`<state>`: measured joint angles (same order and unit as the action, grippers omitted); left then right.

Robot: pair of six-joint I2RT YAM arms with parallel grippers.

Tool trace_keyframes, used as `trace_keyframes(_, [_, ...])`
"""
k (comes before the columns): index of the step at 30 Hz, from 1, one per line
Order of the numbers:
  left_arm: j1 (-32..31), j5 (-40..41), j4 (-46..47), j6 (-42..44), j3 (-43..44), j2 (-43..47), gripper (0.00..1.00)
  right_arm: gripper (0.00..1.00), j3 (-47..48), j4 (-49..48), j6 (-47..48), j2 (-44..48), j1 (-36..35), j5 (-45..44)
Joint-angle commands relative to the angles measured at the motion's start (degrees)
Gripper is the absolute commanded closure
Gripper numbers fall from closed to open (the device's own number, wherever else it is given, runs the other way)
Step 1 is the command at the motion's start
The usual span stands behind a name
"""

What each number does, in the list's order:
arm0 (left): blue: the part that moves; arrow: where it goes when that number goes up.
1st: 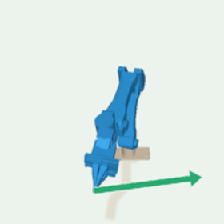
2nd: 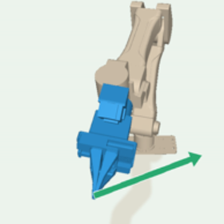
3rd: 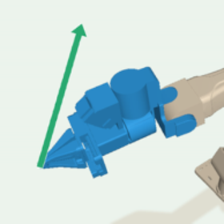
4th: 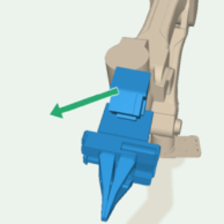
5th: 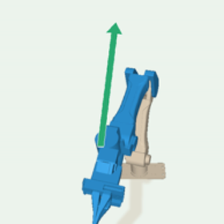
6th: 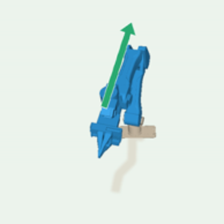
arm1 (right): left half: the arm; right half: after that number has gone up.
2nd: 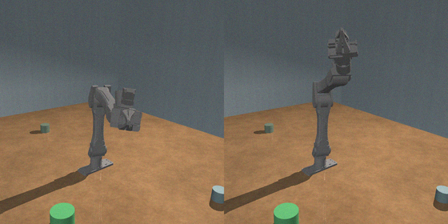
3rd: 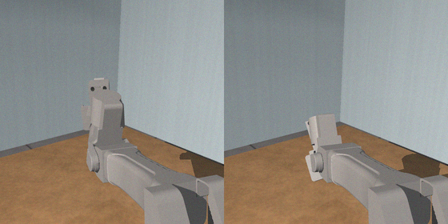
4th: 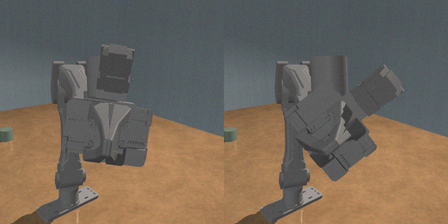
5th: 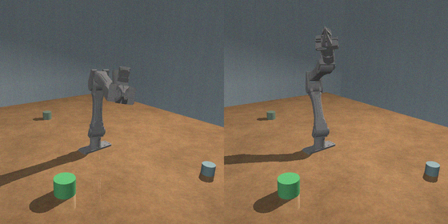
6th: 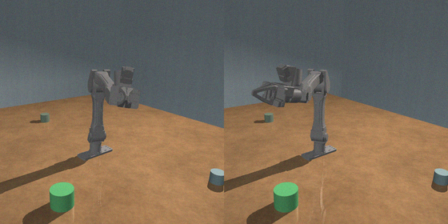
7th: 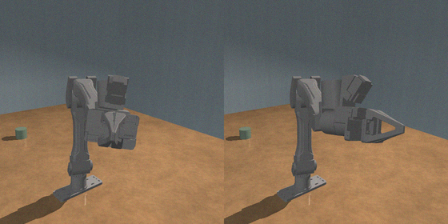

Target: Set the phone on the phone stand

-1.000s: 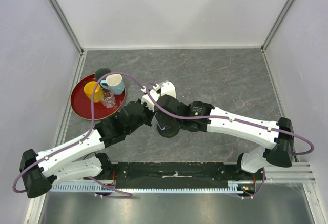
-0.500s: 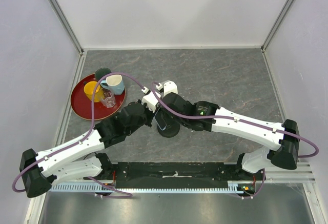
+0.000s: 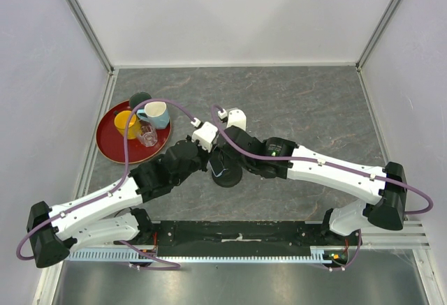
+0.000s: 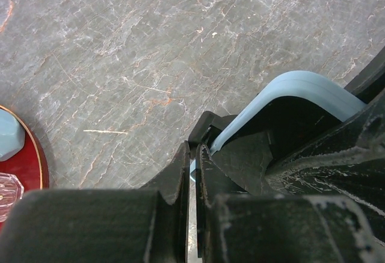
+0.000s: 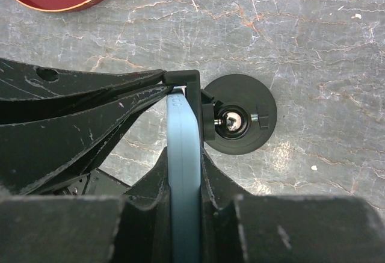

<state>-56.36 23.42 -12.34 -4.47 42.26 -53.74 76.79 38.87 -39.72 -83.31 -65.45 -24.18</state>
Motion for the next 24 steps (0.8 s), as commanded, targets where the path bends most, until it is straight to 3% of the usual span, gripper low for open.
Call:
trace_keyframes(1, [1.2, 13.6, 0.1, -2.0, 3.6, 3.0, 0.98, 1.0, -3.1, 19.2, -0.4, -1.7, 4.3, -19.2])
trace_keyframes(7, [1.3, 16.7, -1.5, -2.9, 4.8, 3.6, 0.98, 1.0, -2.6, 18.1, 0.1, -3.4, 4.3, -18.0])
trace_keyframes(10, [1.3, 17.4, -1.2, -1.8, 4.3, 5.7, 0.89, 1.0, -2.5, 17.1, 1.0, -3.2, 4.8, -16.4])
trace_keyframes(13, [1.3, 15.5, 1.3, 0.4, 2.1, 12.0, 0.66, 1.0, -2.9, 15.7, 2.4, -2.4, 5.3, -14.3])
trace_keyframes(21, [1.3, 14.7, 1.9, 3.0, 0.5, 16.2, 0.61, 1.0, -4.5, 11.9, 5.4, 0.1, 6.8, -9.1])
trace_keyframes(24, [1.3, 13.4, 1.9, 2.9, 0.6, 15.7, 0.61, 0.84, -5.4, 9.7, 7.0, 3.0, 7.7, -6.9])
